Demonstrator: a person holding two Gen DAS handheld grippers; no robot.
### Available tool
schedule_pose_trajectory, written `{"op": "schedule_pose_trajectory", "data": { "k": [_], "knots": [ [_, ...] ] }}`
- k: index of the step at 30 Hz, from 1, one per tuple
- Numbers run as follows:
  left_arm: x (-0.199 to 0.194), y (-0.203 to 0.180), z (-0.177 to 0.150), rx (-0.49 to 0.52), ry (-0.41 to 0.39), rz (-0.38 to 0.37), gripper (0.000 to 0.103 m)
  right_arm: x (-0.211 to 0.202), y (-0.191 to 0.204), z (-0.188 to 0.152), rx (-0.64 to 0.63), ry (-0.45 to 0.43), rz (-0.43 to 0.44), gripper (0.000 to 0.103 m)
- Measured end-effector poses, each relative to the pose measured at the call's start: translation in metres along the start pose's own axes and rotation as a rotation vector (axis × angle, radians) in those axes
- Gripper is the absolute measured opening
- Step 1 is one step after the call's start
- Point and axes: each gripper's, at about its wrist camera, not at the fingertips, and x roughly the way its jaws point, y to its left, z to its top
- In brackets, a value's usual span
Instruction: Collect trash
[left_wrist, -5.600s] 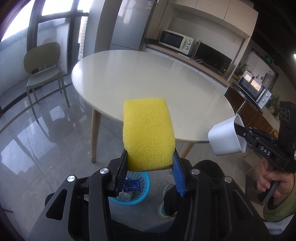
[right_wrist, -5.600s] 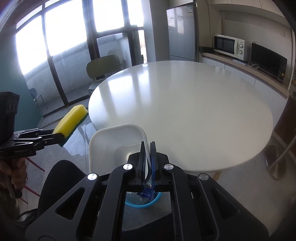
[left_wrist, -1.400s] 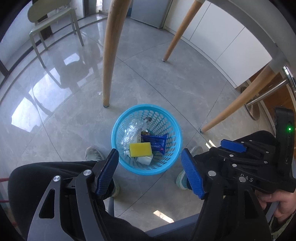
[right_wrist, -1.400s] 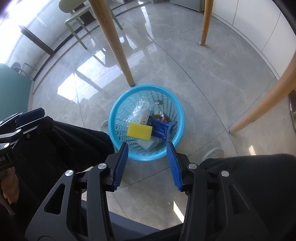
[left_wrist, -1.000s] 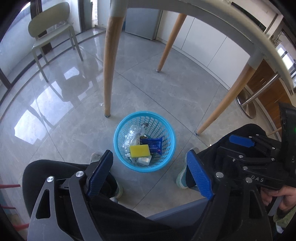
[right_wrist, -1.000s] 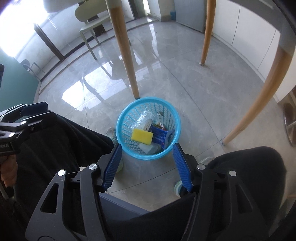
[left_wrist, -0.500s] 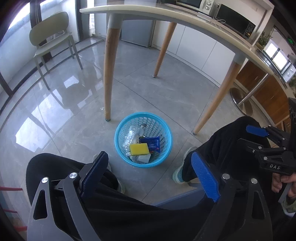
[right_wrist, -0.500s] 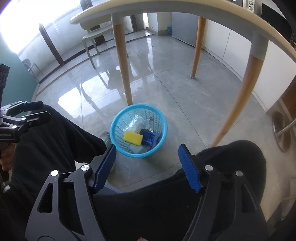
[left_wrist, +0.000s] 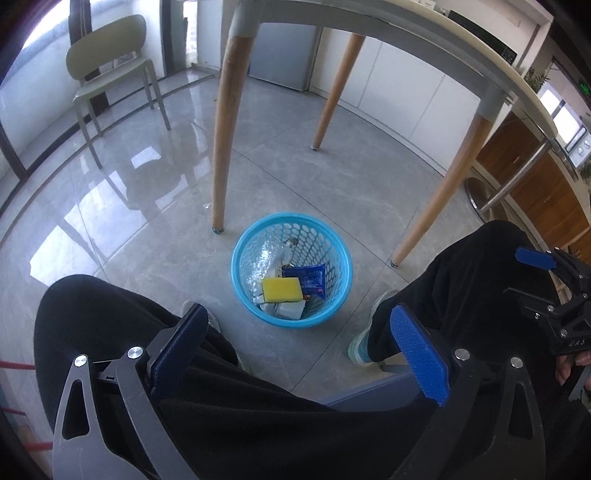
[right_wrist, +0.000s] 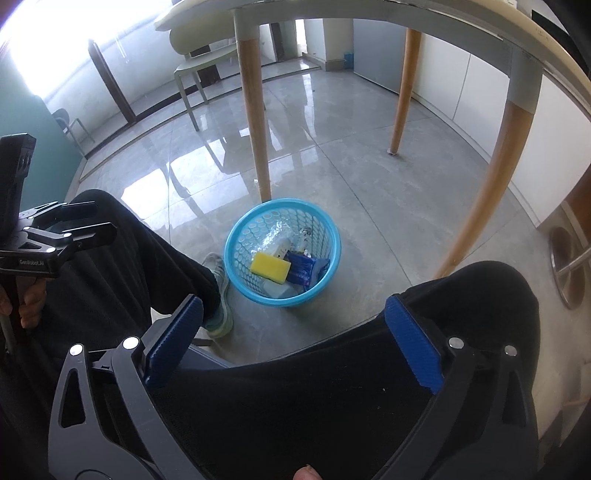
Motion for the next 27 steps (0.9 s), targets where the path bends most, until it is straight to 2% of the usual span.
{"op": "schedule_pose_trajectory", "data": {
  "k": [7,24,27],
  "knots": [
    [0.0015,0.0031,0.0000,-0.011,0.007,-0.019,0.097,0.0012,-0.0001,0.0007,0.004,0.008,0.032,0.094],
    [0.0043,0.0039,-0.0010,-0.005,0.023,0.012,0.097,0.0060,0.0011,0.0004,0.001,0.042,0.070,0.094],
    [0.0039,0.0024,-0.0013,0.005,0.020,-0.002,0.097,0.0067,0.0027,0.0006,-0.005,0.045,0.076,0.094]
  ]
}}
